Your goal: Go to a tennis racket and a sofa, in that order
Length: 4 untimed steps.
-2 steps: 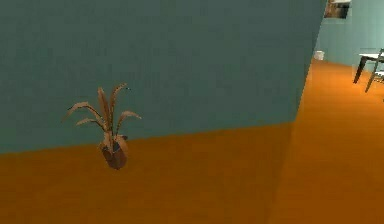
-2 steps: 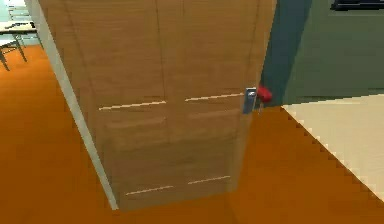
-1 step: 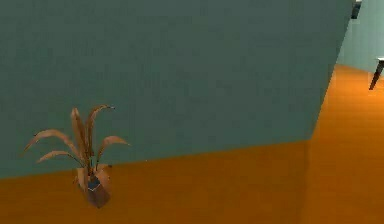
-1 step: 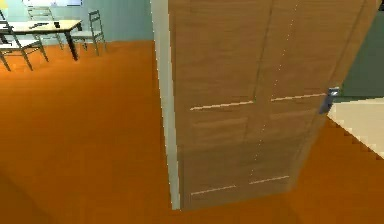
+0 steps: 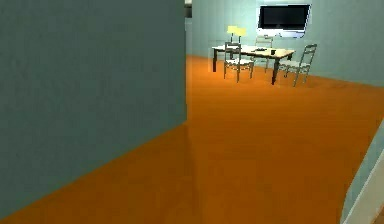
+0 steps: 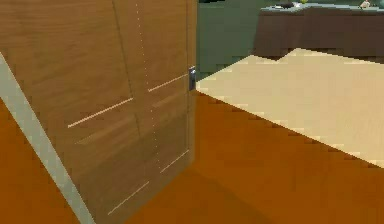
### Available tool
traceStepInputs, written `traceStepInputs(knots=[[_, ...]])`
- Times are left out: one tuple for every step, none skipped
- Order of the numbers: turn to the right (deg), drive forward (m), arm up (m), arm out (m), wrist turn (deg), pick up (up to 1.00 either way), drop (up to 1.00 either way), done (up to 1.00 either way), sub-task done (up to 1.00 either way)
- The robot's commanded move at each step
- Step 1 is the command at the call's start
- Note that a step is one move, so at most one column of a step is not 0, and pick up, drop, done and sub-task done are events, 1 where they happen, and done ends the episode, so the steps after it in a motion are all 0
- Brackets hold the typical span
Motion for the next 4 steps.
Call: traceStepInputs(knots=[[0.0,0.65,0.0,0.0,0.0,0.0,0.0,0.0,0.0],[21.0,0.0,0.0,0.0,0.0,0.0,0.0,0.0,0.0],[0.0,1.0,0.0,0.0,0.0,0.0,0.0,0.0,0.0],[3.0,0.0,0.0,0.0,0.0,0.0,0.0,0.0,0.0]])
